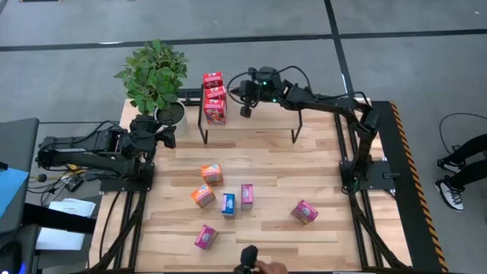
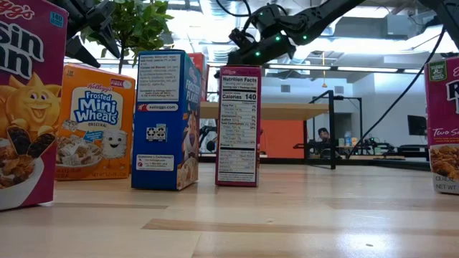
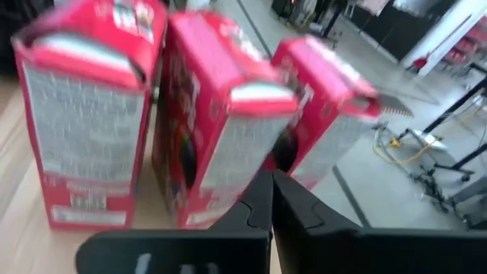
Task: Stack cereal on shelf
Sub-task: Adjust the red cereal boxes on the shelf
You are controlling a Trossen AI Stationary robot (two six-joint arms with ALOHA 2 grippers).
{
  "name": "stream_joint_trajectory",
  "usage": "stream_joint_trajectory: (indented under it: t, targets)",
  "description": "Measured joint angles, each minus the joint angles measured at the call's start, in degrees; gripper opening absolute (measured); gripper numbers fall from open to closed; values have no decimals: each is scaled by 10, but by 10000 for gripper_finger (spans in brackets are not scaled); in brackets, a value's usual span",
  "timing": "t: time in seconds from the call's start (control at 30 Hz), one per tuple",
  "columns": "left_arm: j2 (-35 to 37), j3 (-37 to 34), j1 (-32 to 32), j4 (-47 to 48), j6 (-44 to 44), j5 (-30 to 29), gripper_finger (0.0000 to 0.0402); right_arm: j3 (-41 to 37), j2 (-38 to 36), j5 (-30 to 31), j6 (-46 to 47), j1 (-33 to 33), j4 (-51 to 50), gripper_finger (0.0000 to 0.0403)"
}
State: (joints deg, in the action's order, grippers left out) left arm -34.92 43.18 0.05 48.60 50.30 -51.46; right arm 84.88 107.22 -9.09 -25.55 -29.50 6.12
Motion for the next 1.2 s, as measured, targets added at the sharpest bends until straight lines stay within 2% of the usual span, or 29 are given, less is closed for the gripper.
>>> stream_joint_trajectory:
  t: [0.17, 0.4, 0.7, 0.83, 1.0, 1.2]
  targets:
    - [0, 0, 0, 0, 0, -2, 290, 0, 0, -13, 0, 0, 28, 16]
    - [0, 0, 0, 0, 0, -3, 290, -1, 21, -14, 10, 5, 26, 35]
    - [0, 0, 0, 0, 0, 0, 290, 0, 33, -14, 6, 22, 31, 18]
    - [0, 0, 0, 0, -1, -1, 290, 0, 33, -14, 2, 25, 29, 24]
    - [0, 0, 0, 0, -2, -1, 290, 0, 33, 17, 1, 25, 15, 38]
    - [0, 0, 0, 0, -3, -2, 290, 1, 21, 32, 0, -5, 42, 29]
